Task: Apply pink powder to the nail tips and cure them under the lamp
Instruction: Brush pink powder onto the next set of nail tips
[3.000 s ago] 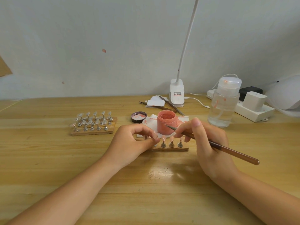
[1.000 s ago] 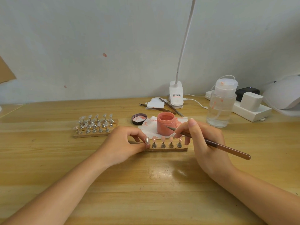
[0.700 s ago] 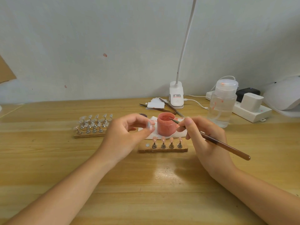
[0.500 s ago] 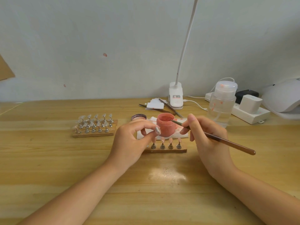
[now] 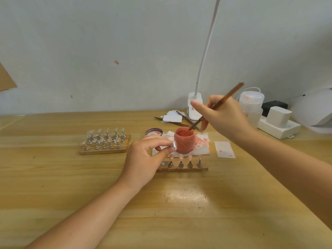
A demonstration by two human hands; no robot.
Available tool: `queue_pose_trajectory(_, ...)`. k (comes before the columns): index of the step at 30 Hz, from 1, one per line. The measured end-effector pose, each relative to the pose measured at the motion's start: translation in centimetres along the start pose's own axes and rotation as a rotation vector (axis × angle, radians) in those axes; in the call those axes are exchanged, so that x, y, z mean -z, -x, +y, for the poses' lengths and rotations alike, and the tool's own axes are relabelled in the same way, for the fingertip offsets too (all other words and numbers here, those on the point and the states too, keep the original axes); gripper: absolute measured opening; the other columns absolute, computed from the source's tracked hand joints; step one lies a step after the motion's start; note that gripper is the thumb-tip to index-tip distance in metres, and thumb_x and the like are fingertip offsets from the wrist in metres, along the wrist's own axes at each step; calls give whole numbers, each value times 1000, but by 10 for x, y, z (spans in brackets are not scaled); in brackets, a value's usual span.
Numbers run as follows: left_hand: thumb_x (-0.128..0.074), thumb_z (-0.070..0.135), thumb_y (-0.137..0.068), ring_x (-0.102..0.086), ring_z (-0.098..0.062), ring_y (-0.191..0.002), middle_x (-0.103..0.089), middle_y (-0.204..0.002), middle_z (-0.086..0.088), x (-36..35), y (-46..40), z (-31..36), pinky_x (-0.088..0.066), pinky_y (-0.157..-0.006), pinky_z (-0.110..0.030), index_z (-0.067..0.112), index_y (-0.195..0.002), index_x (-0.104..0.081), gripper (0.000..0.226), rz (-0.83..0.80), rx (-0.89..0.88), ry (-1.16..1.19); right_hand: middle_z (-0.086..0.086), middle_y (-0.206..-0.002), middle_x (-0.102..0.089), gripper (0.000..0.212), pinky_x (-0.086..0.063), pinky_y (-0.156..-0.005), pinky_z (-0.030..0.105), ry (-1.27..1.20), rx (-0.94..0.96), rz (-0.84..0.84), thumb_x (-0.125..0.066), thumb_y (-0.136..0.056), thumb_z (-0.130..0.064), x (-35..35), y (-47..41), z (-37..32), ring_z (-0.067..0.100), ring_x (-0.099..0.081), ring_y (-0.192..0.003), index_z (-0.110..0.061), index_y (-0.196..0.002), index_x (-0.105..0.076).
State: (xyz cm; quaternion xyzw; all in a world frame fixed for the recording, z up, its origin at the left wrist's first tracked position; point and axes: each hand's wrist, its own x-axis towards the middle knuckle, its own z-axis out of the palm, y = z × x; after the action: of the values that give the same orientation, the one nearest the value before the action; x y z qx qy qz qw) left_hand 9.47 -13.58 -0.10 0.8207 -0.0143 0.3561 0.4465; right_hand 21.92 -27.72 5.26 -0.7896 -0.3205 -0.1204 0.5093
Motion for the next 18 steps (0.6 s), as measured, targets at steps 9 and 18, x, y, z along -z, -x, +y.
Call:
queue_pose_trajectory(9, -72, 5, -72, -57, 6, -80, -65, -78, 16, 0, 0, -2, -39, -78, -5, 22, -80, -70, 18, 9, -6, -36, 13, -59, -58, 47, -51, -68, 42, 283, -45, -146, -62, -83, -43, -28, -13, -1, 28, -59, -67, -2, -60, -54)
queue_pose_trajectory(18, -73, 6, -71, -56, 6, -78, -64, -77, 20, 0, 0, -5, -38, -78, -6, 25, -75, -70, 19, 17, 8, -48, -5, -38, -49, 45, -47, -60, 33, 156, -92, -10, -63, -83, -36, -12, -13, -1, 10, -51, -49, -11, -49, -52)
